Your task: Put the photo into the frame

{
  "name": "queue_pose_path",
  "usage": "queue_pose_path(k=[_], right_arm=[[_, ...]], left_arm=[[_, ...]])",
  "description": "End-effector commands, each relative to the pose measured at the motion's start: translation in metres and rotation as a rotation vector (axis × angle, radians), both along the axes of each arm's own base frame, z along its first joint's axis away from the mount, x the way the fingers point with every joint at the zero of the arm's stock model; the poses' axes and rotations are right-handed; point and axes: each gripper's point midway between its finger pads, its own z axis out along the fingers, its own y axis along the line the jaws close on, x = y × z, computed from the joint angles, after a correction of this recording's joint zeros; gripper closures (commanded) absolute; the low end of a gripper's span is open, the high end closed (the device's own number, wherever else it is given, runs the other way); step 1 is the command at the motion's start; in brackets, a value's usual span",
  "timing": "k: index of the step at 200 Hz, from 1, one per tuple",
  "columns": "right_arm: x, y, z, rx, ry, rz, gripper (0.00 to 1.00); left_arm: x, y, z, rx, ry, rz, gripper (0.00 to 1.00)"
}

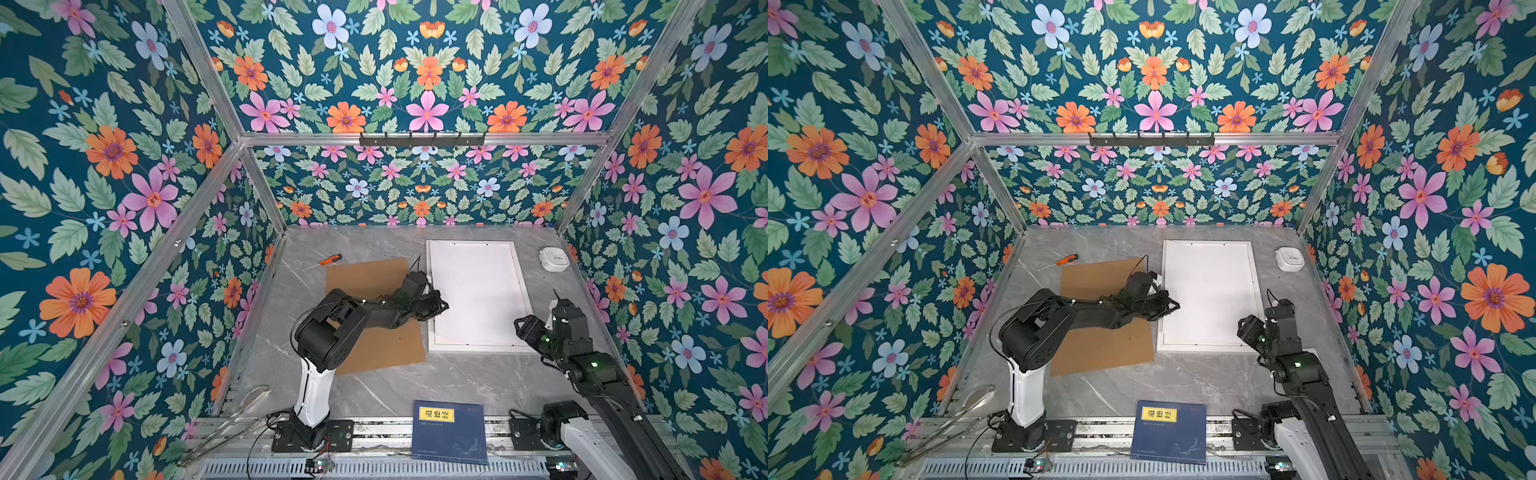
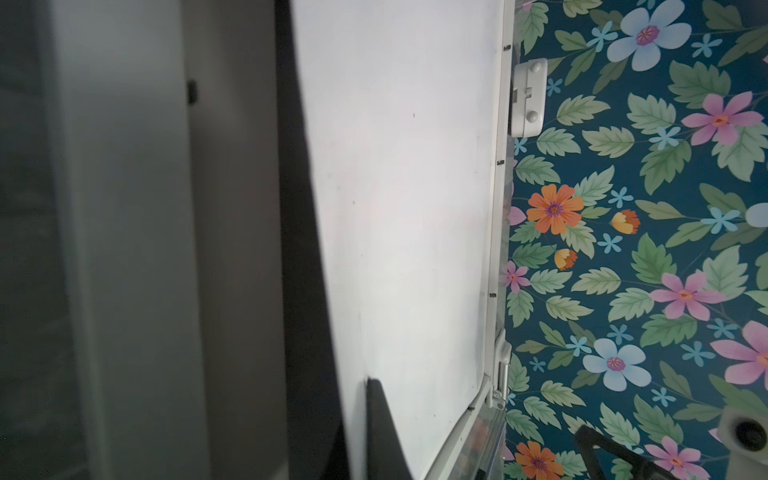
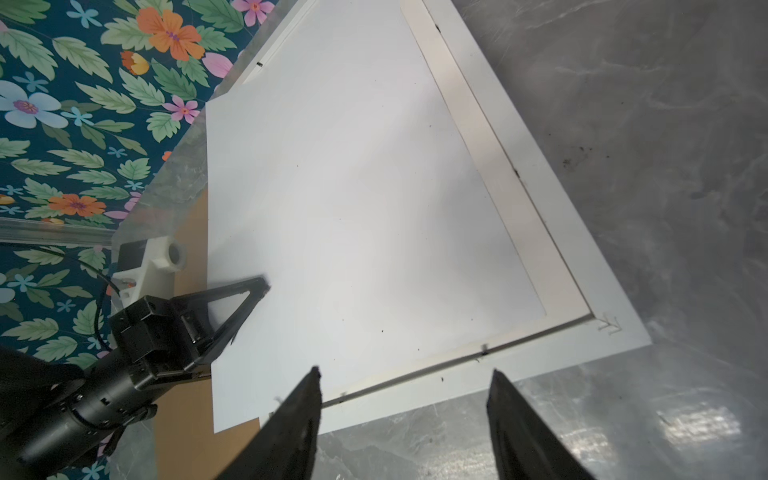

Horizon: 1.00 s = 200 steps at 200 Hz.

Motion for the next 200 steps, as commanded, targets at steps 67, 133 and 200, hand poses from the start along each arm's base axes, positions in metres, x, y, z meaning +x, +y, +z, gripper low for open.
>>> queue_pose_path(k=[67, 133, 200], right_arm=[[0.007, -0.001, 0.005, 0.028, -0.006, -0.002, 0.34], [0.009, -0.003, 0.009, 0.026, -0.016, -0.008, 0.34], [0.010, -0.004, 0.010, 0.028, -0.019, -0.012, 0.34]], left_arm=[[0.008, -0.013, 0.021, -0.058, -0.052, -0.004, 1.00], [0.007, -0.019, 0.017, -0.025, -0.060, -0.045, 1.00], [0.009, -0.023, 0.015, -0.007, -0.060, -0.064, 1.00]])
